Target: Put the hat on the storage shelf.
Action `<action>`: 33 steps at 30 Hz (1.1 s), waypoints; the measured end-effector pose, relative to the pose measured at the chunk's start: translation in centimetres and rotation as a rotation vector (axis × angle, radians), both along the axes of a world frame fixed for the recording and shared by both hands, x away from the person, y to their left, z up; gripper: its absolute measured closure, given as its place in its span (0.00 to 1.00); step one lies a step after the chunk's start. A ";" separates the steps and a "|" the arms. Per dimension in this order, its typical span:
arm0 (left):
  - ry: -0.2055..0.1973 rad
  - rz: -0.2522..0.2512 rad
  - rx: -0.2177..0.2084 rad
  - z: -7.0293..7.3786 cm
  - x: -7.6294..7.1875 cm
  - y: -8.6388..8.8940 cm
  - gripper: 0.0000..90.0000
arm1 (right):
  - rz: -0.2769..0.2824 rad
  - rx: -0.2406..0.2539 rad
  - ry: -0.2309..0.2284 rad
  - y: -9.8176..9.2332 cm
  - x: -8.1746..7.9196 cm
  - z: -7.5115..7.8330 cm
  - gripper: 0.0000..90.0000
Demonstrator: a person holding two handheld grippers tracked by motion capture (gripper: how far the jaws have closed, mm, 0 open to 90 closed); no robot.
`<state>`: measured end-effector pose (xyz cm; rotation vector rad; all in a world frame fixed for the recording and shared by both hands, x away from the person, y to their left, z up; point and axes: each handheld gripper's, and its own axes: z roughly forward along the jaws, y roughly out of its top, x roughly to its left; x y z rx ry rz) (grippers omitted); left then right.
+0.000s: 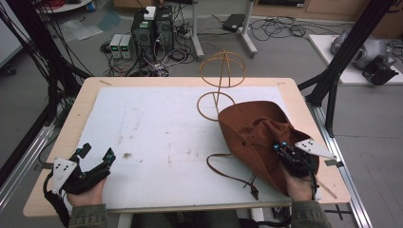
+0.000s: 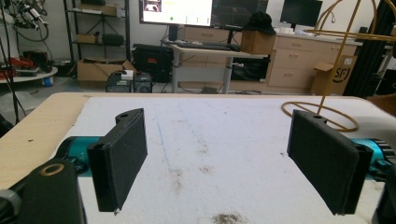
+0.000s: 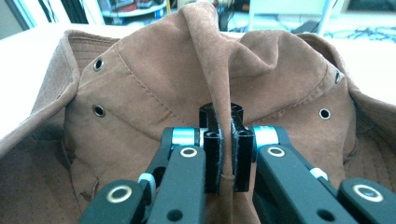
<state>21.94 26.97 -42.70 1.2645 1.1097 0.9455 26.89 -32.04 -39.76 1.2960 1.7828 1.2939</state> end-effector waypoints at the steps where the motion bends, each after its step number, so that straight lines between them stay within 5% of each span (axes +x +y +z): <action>1: 0.001 0.000 0.002 0.0 0.0 0.0 0.22 | 0.001 0.005 -0.011 -0.1 -0.1 0.1 0.97; 4: -0.003 0.005 0.011 0.0 0.0 0.0 0.22 | -0.005 0.024 -0.022 -0.1 -0.3 0.2 0.97; 12: 0.001 0.018 0.042 -0.1 0.1 0.0 0.22 | -0.032 0.045 -0.179 -0.1 -1.7 1.0 0.97; 17: -0.007 0.027 0.053 -0.1 0.1 -0.1 0.22 | -0.038 0.062 -0.228 -0.1 -2.2 1.3 0.97; 33: 0.001 0.033 0.074 -0.2 0.1 0.1 0.22 | -0.019 0.092 -0.324 0.4 -2.8 2.2 0.96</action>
